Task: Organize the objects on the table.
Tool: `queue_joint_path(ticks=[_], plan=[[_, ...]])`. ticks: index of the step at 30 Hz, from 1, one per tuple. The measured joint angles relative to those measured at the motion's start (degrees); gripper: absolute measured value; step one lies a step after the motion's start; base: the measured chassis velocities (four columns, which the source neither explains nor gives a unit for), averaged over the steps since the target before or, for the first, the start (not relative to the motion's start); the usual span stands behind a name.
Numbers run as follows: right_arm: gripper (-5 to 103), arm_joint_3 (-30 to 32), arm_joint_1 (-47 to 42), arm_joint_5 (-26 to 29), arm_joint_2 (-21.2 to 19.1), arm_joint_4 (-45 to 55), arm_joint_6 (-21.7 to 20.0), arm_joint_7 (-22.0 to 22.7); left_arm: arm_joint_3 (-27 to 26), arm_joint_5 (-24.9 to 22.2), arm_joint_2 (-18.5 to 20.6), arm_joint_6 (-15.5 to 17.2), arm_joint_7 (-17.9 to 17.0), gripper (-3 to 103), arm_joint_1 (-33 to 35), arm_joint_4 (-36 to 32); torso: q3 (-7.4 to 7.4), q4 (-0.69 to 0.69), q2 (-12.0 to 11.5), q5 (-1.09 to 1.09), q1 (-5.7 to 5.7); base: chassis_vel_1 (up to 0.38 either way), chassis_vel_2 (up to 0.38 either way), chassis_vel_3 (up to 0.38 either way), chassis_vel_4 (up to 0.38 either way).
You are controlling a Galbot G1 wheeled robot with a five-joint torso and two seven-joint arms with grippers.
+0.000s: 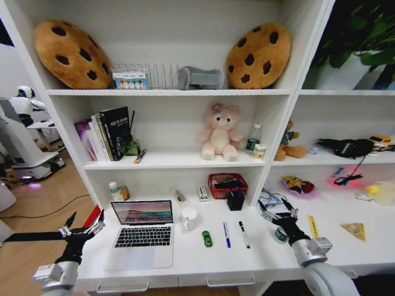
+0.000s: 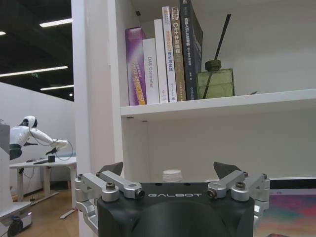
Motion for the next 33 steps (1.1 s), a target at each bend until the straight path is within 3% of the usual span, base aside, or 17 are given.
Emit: queue_joint_path(ticks=[5, 11, 12, 15, 17, 18, 19, 20, 22, 23, 24, 26, 27, 29, 30, 32, 33], plan=[[100, 0.34, -1.21, -0.43, 1.62, 1.20, 0.03, 0.37, 0.19, 0.75, 1.34, 0.35, -0.29, 102, 0.58, -1.14, -0.01, 0.01, 0.00, 0.01, -0.02, -0.046, 0.038, 0.035, -0.031], [100, 0.50, -1.52, -1.62, 6.69, -0.80, 0.69, 1.08, 1.41, 3.88, 7.67, 2.32, -1.29, 77, 2.20, -3.16, -0.02, -0.01, 0.03, -0.01, -0.06, 0.007, -0.008, -0.009, 0.004], [100, 0.50, -1.52, -1.62, 6.69, -0.80, 0.69, 1.08, 1.41, 3.88, 7.67, 2.32, -1.29, 77, 2.20, -3.16, -0.02, -0.01, 0.03, -0.01, -0.06, 0.000, 0.000, 0.000, 0.000], [100, -0.70, -1.08, -2.03, 9.77, -3.31, 1.48, 1.26, 1.74, 2.67, 14.85, 4.26, -1.64, 61, 4.93, -5.72, -0.02, 0.00, 0.02, 0.00, -0.05, 0.000, 0.000, 0.000, 0.000], [100, -0.92, -1.04, -2.10, 10.11, -3.68, 1.63, 1.27, 1.72, 2.32, 15.95, 4.47, -1.70, 61, 5.30, -6.05, -0.02, 0.00, 0.03, 0.00, -0.05, 0.000, 0.000, 0.000, 0.000], [100, -1.53, -0.86, -2.24, 10.75, -4.45, 1.98, 1.29, 1.43, 1.09, 19.47, 4.95, -1.74, 56, 6.43, -6.98, -0.01, 0.00, 0.02, 0.00, -0.04, 0.000, 0.000, 0.000, 0.000], [100, -1.53, -0.86, -2.24, 10.75, -4.45, 1.98, 1.29, 1.43, 1.09, 19.47, 4.95, -1.74, 56, 6.43, -6.98, -0.01, 0.00, 0.02, 0.00, -0.04, 0.000, 0.000, 0.000, 0.000], [100, -2.19, -0.62, -2.44, 11.27, -5.12, 2.30, 1.29, 0.78, -0.84, 24.16, 5.49, -1.62, 44, 7.90, -8.01, -0.01, 0.00, 0.02, -0.02, -0.03, 0.000, 0.000, 0.000, 0.000], [100, -2.79, -0.52, -2.76, 11.99, -5.75, 2.66, 1.29, 0.13, -2.96, 29.76, 6.14, -1.54, 39, 8.84, -8.62, -0.01, 0.01, 0.02, 0.01, -0.03, 0.000, 0.000, 0.000, 0.000], [100, -2.79, -0.52, -2.76, 11.99, -5.75, 2.66, 1.29, 0.13, -2.96, 29.76, 6.14, -1.54, 39, 8.84, -8.62, -0.01, 0.01, 0.02, 0.01, -0.03, 0.000, 0.000, 0.000, 0.000], [100, -3.13, -0.51, -2.99, 12.37, -6.08, 2.96, 1.29, -0.04, -3.95, 32.94, 6.51, -1.57, 27, 8.84, -8.64, -0.01, 0.00, 0.02, 0.00, -0.03, 0.000, 0.000, 0.000, 0.000], [100, -3.42, -0.56, -3.18, 12.67, -6.46, 3.32, 1.30, -0.06, -5.46, 36.97, 7.08, -1.72, 23, 8.25, -8.16, -0.01, -0.01, 0.02, -0.01, -0.03, 0.000, 0.000, 0.000, 0.000], [100, -3.42, -0.56, -3.18, 12.67, -6.46, 3.32, 1.30, -0.06, -5.46, 36.97, 7.08, -1.72, 23, 8.25, -8.16, -0.01, -0.01, 0.02, -0.01, -0.03, 0.000, 0.000, 0.000, 0.000], [100, -3.49, -0.66, -3.37, 12.78, -6.67, 3.91, 1.30, 0.39, -7.45, 42.07, 7.45, -1.81, 12, 6.97, -6.46, -0.01, 0.00, 0.02, -0.01, -0.03, 0.000, 0.000, 0.000, 0.000], [100, -3.49, -0.66, -3.37, 12.78, -6.67, 3.91, 1.30, 0.39, -7.45, 42.07, 7.45, -1.81, 12, 6.97, -6.46, -0.01, 0.00, 0.02, -0.01, -0.03, 0.000, 0.000, 0.000, 0.000], [100, -3.53, -0.65, -3.34, 12.62, -6.64, 4.07, 1.30, 0.72, -9.06, 47.30, 7.47, -1.64, 2, 6.14, -4.33, -0.01, 0.00, 0.01, -0.01, -0.03, 0.000, 0.000, 0.000, 0.000], [100, -3.53, -0.65, -3.34, 12.62, -6.64, 4.07, 1.30, 0.72, -9.06, 47.30, 7.47, -1.64, 2, 6.14, -4.33, -0.01, 0.00, 0.01, -0.01, -0.03, 0.000, 0.000, 0.000, 0.000]])
